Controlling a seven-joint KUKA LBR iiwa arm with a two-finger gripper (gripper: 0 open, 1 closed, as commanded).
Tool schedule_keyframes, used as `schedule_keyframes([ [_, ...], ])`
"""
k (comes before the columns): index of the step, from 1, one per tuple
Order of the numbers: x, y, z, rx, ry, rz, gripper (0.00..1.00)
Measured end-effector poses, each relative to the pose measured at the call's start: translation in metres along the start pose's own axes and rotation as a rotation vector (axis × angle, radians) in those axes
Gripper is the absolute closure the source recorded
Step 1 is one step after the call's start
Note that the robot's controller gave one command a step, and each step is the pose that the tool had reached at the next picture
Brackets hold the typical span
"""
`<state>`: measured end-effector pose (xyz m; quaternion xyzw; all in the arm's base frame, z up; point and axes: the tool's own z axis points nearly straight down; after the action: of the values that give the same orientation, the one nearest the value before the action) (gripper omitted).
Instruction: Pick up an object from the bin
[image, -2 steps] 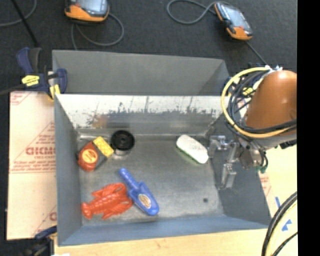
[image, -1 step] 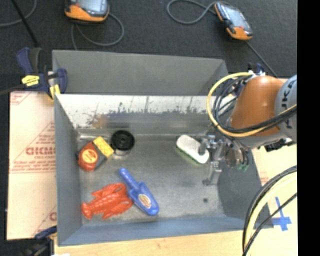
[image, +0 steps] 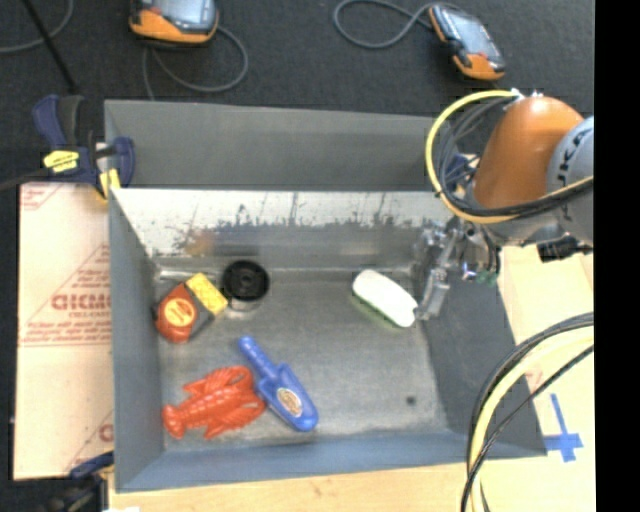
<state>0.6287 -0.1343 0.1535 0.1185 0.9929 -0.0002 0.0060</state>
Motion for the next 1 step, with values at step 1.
schedule_keyframes([
  [1,0.0070,0.0103,0.0326,0.002,0.009,-0.008,0.00],
])
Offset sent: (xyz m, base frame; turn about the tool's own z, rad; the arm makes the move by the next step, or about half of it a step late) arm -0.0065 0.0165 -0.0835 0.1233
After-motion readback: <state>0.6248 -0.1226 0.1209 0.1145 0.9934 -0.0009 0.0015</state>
